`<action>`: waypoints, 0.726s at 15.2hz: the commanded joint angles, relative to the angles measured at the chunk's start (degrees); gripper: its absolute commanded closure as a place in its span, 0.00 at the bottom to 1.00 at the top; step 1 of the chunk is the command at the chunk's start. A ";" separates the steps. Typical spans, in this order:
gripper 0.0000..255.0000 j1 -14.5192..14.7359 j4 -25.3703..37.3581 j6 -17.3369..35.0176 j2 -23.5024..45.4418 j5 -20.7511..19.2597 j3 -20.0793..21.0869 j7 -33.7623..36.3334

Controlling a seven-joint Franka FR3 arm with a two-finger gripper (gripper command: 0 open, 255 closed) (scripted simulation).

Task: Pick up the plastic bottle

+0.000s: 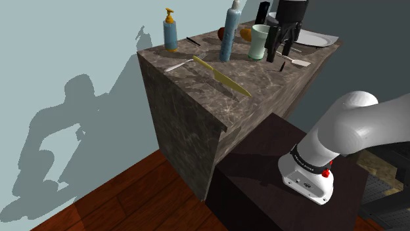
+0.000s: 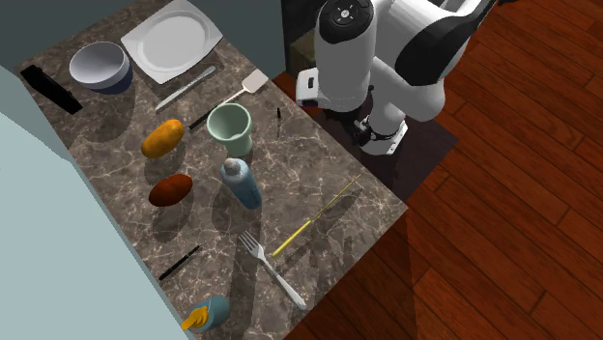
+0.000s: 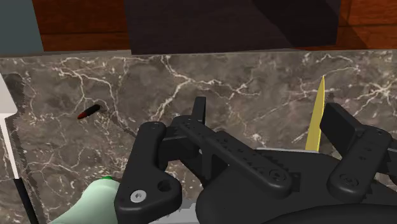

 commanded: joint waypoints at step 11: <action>0.00 -2.50 15.34 9.16 16.15 0.16 0.21 6.30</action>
